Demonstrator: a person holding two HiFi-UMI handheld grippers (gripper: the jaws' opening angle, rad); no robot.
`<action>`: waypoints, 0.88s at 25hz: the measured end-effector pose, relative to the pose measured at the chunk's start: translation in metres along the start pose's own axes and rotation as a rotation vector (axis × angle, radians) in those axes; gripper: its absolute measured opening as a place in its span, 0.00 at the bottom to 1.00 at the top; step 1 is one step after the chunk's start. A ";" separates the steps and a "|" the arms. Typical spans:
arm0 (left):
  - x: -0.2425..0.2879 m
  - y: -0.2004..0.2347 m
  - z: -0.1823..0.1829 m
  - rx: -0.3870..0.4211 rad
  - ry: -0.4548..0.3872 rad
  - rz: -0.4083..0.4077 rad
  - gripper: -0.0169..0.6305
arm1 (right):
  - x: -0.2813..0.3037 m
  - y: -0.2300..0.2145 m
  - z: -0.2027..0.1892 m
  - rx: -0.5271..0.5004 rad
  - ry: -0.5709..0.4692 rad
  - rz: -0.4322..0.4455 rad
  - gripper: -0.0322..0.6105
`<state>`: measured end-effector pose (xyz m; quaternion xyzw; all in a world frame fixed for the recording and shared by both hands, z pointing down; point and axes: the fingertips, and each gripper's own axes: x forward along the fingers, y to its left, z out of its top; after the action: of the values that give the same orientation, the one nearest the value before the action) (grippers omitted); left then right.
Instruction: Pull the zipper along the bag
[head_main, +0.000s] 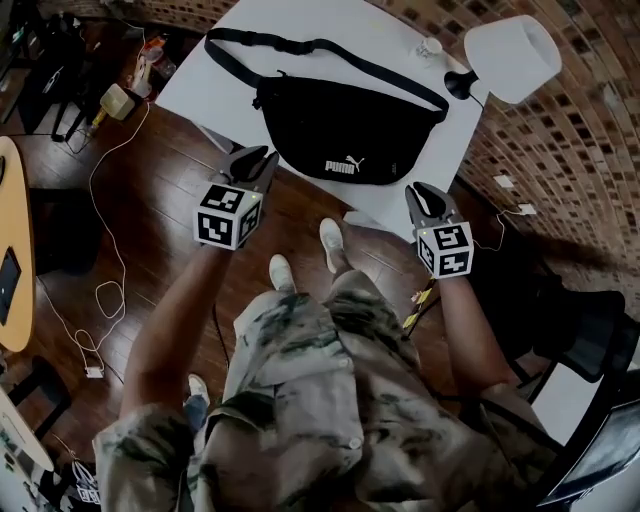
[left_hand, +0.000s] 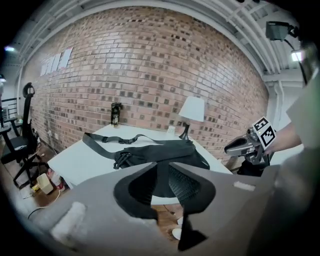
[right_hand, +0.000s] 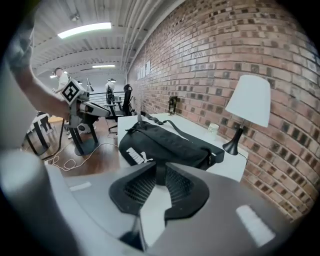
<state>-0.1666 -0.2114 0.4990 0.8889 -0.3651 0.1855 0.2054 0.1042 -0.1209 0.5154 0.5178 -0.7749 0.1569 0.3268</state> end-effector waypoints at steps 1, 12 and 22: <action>-0.013 -0.013 -0.001 0.009 -0.013 -0.020 0.14 | -0.017 0.010 -0.004 0.010 -0.006 0.002 0.15; -0.154 -0.186 -0.039 0.065 -0.102 -0.053 0.13 | -0.175 0.076 -0.060 -0.007 -0.121 0.144 0.12; -0.234 -0.413 -0.078 -0.054 -0.181 -0.008 0.09 | -0.335 0.090 -0.149 -0.020 -0.253 0.309 0.10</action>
<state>-0.0365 0.2296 0.3581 0.8976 -0.3834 0.0935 0.1964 0.1578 0.2370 0.4097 0.4050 -0.8816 0.1312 0.2040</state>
